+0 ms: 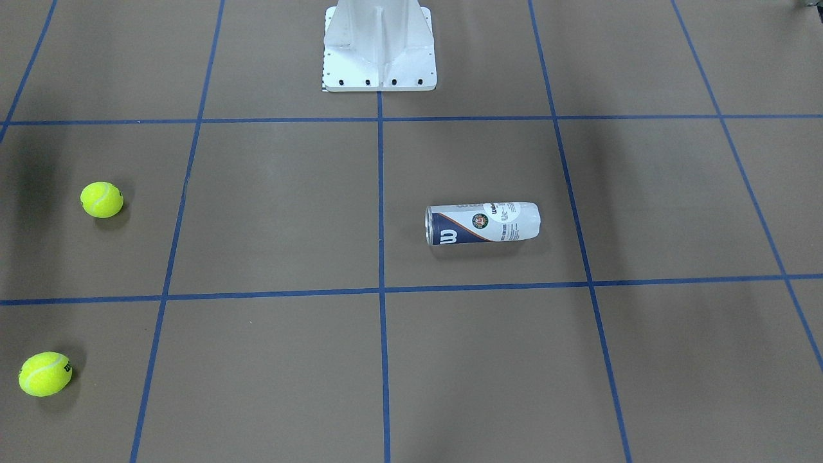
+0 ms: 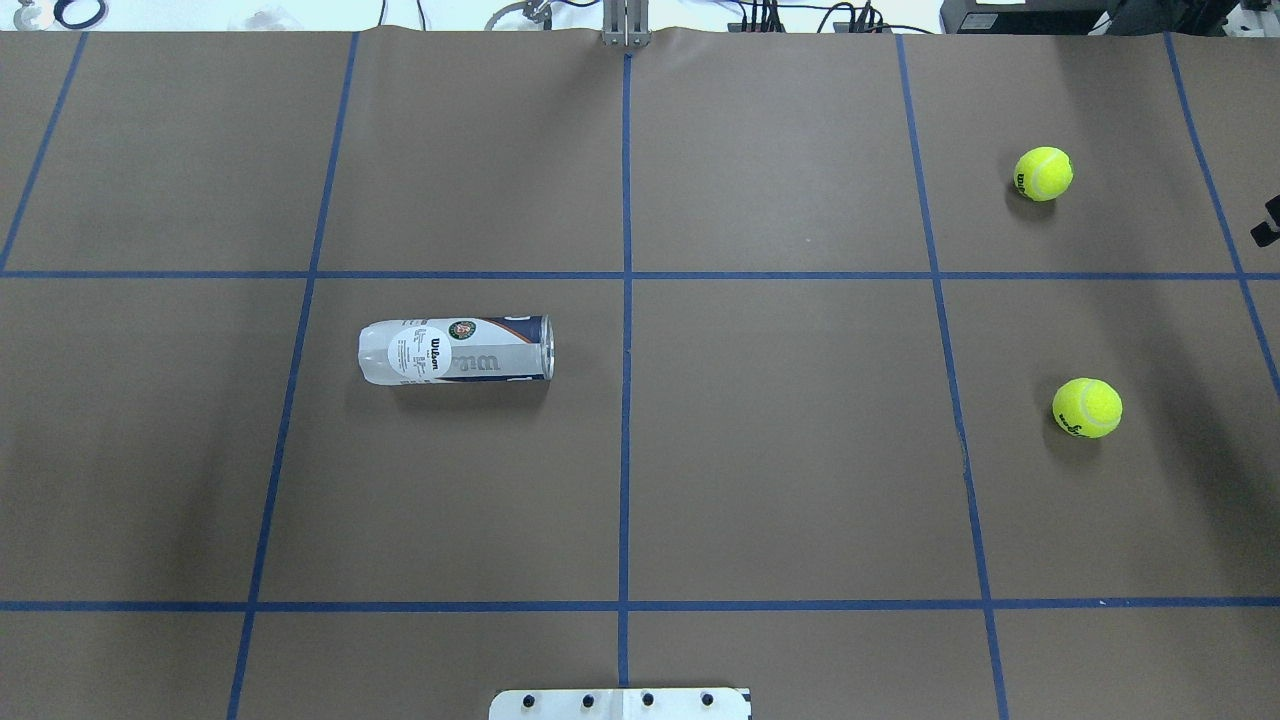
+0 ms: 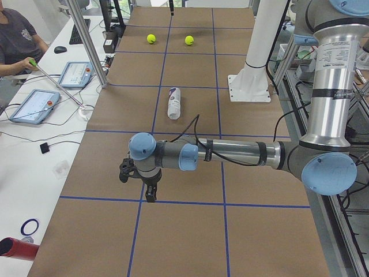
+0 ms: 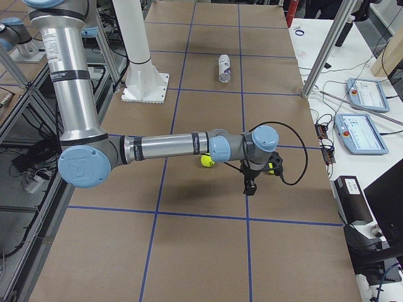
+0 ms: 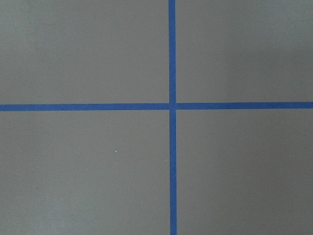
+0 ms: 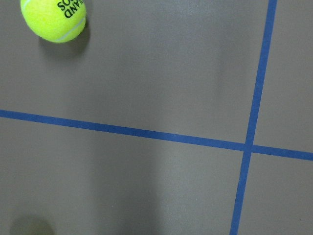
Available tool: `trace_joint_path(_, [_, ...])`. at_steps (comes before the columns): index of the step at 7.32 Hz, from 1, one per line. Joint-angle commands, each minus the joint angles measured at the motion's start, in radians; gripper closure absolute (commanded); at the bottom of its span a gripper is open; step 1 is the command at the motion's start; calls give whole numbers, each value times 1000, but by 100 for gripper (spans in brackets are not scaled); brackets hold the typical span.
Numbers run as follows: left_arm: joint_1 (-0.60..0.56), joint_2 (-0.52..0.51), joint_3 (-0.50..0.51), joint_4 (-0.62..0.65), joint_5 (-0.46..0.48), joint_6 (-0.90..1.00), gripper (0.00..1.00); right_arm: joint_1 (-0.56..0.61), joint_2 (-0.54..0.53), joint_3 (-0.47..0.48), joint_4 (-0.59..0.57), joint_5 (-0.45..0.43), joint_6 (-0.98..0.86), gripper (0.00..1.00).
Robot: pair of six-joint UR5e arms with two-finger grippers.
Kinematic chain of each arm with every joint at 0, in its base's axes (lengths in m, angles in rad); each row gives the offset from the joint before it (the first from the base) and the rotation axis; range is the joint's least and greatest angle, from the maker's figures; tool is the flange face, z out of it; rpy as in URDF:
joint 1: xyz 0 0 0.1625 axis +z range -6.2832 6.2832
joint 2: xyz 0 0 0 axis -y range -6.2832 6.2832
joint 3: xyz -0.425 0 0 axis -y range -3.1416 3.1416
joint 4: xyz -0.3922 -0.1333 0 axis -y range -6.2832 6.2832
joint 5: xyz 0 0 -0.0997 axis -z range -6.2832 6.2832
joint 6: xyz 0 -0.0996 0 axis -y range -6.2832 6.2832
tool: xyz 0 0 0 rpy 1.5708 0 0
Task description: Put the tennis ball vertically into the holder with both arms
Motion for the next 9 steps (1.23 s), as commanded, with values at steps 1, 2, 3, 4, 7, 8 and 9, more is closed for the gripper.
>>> trace_joint_path(1, [0, 1, 0, -27, -3, 0, 1, 0, 0, 2, 0, -9, 1, 1])
trace_joint_path(2, [2, 1, 6, -28, -46, 2, 1, 0, -2, 1, 0, -7, 2, 1])
trace_joint_path(3, [2, 12, 28, -49, -64, 3, 1, 0, -6, 2, 0, -4, 2, 1])
trace_joint_path(4, [3, 14, 35, -63, -86, 2, 1, 0, -6, 2, 0, -4, 4, 1])
trace_joint_path(7, [9, 6, 37, -124, -90, -2, 1, 2, -16, 4, 0, 0, 5, 1])
trace_joint_path(8, [15, 5, 48, -123, -90, 0, 1, 2, -22, 55, -2, 13, 5, 1])
trace_joint_path(9, [28, 5, 33, -144, -95, -2, 1, 0, -22, 60, -2, 13, 7, 1])
